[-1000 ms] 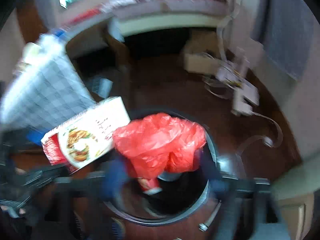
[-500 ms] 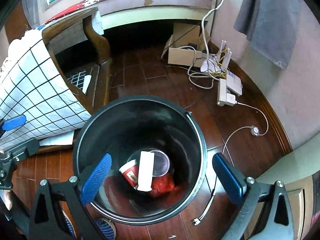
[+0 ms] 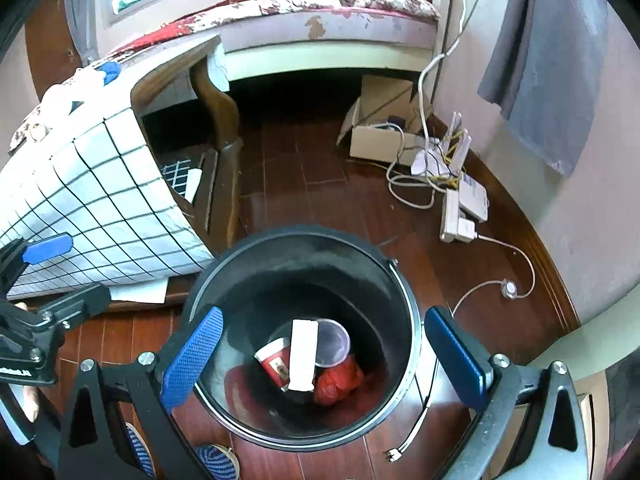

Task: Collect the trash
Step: 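Open both tools to drop the carton and red bag into the bin, then move both tools back over the table toward the remaining trash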

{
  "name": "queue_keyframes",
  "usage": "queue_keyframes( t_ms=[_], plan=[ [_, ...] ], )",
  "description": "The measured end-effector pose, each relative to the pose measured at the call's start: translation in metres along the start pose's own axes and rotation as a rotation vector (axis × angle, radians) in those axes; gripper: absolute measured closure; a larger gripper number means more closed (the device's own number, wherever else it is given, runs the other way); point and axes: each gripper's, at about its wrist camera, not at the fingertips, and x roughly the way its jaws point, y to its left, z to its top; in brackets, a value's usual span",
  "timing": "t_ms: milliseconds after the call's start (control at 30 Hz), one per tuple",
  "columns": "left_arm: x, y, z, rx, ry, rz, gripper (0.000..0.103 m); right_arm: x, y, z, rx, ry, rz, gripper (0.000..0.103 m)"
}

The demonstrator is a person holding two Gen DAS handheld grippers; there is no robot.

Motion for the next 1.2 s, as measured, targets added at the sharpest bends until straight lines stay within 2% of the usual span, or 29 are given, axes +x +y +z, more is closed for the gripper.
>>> queue_keyframes(
  t_ms=[333, 500, 800, 1200],
  plan=[
    [-0.029, 0.019, 0.006, -0.031, -0.056, 0.046, 0.001, -0.025, 0.032, 0.021, -0.064, -0.067, 0.042, 0.001],
    [-0.054, 0.044, 0.015, -0.077, -0.111, 0.129, 0.001, -0.042, 0.055, 0.045, -0.082, -0.118, 0.097, 0.001],
    [-0.1, 0.102, 0.015, -0.183, -0.197, 0.257, 0.001, -0.058, 0.118, 0.088, -0.168, -0.181, 0.196, 0.001],
    [-0.138, 0.203, 0.008, -0.343, -0.247, 0.434, 0.001, -0.043, 0.212, 0.146, -0.247, -0.21, 0.334, 0.001]
  ],
)
